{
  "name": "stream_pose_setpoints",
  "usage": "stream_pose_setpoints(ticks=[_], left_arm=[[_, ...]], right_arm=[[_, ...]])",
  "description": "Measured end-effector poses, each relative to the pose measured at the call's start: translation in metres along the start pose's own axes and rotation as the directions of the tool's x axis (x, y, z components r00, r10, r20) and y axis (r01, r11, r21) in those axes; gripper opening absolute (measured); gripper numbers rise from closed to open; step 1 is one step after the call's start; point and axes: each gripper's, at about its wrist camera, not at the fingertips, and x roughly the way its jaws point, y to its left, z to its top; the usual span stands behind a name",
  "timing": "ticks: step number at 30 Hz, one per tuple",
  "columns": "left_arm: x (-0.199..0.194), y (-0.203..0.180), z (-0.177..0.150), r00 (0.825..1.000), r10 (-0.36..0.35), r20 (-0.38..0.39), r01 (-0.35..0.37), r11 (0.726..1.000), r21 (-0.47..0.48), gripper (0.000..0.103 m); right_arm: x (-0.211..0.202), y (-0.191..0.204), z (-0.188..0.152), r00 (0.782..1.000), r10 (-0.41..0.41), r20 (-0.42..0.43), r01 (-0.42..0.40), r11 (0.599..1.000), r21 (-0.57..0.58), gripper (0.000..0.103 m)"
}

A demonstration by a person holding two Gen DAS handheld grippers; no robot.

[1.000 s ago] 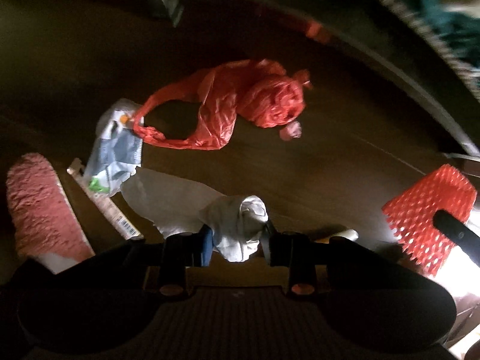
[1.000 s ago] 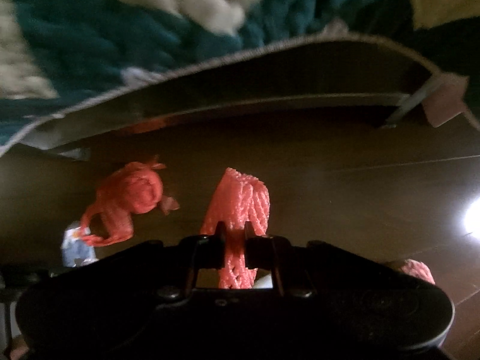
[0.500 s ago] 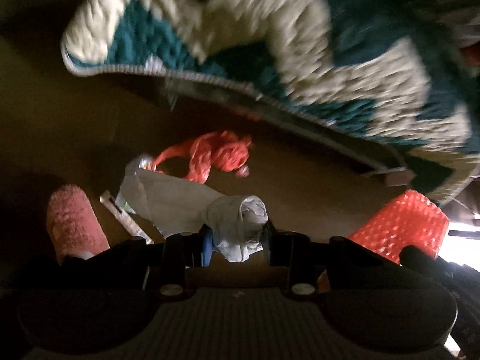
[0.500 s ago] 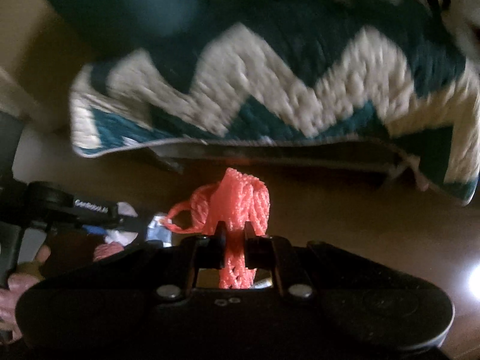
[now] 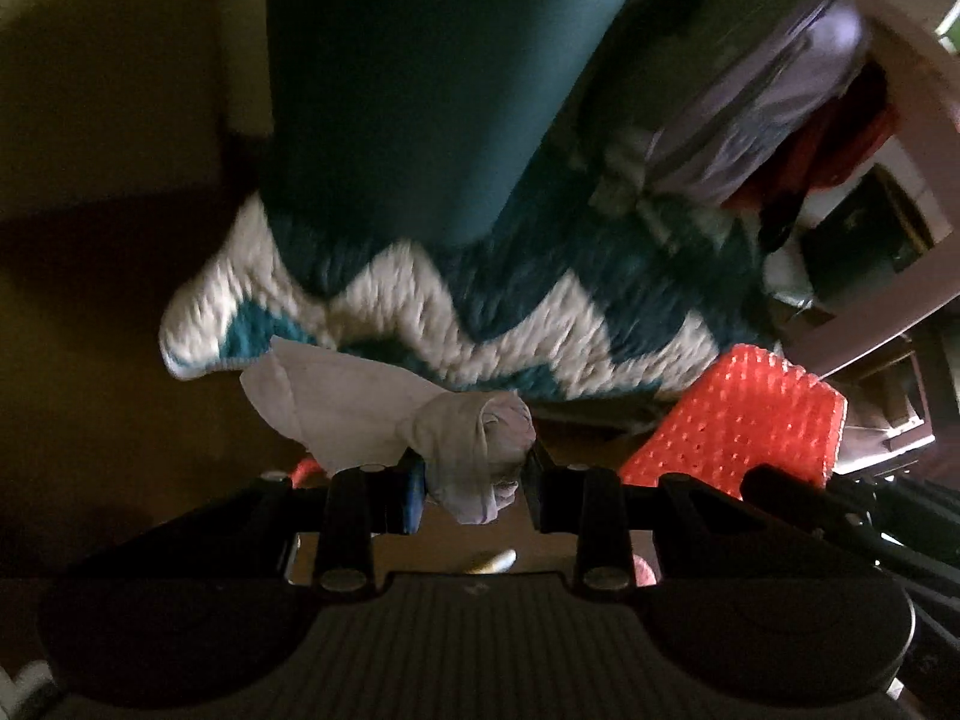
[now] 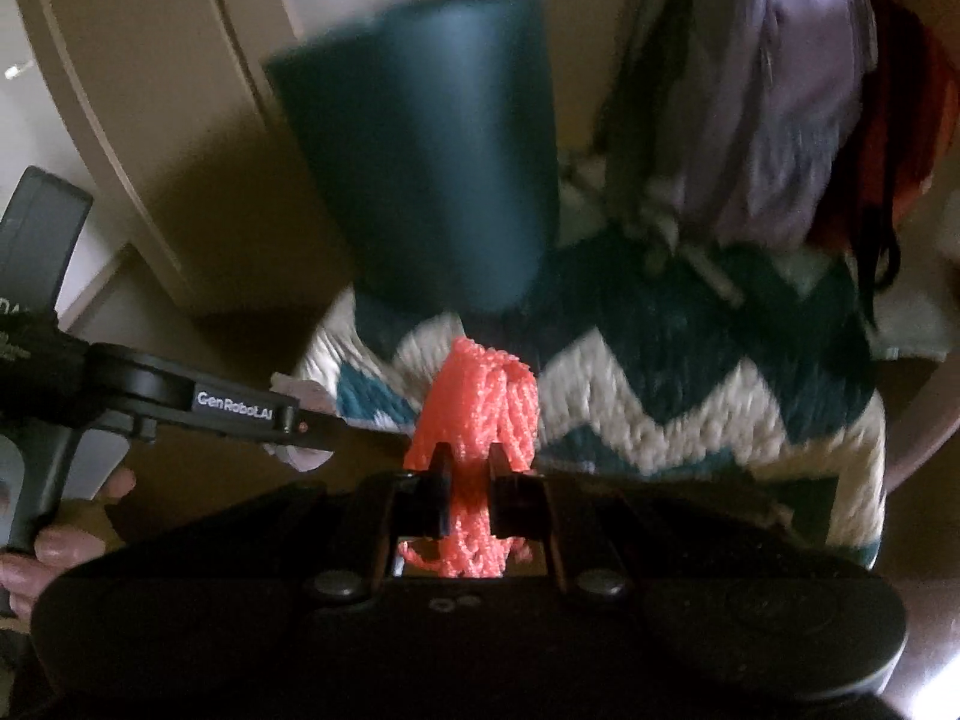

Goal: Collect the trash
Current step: 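Lift the white cloth with the left tool while the right tool carries the foam net to the bin, then lower the white cloth into the teal bin with the left tool while the right tool lowers the net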

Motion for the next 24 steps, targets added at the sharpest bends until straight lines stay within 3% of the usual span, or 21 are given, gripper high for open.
stream_pose_setpoints(ticks=[6, 15, 20, 24], left_arm=[[-0.063, -0.017, 0.044, 0.990, 0.005, 0.140, -0.015, 0.997, 0.072, 0.031], [-0.133, -0.043, 0.116, 0.953, -0.015, 0.302, -0.027, 0.991, 0.131, 0.032], [-0.153, -0.050, 0.160, 0.931, -0.038, 0.364, -0.013, 0.990, 0.138, 0.032], [-0.143, -0.055, 0.194, 0.923, -0.031, 0.383, -0.024, 0.990, 0.138, 0.032]], right_arm=[[-0.033, 0.014, 0.044, 0.996, -0.013, 0.093, 0.019, 0.998, -0.065, 0.009], [-0.056, 0.035, 0.109, 0.975, -0.020, 0.219, 0.050, 0.990, -0.133, 0.009], [-0.055, 0.046, 0.150, 0.959, -0.019, 0.283, 0.062, 0.988, -0.141, 0.009], [-0.040, 0.051, 0.176, 0.952, -0.030, 0.305, 0.079, 0.986, -0.150, 0.009]])
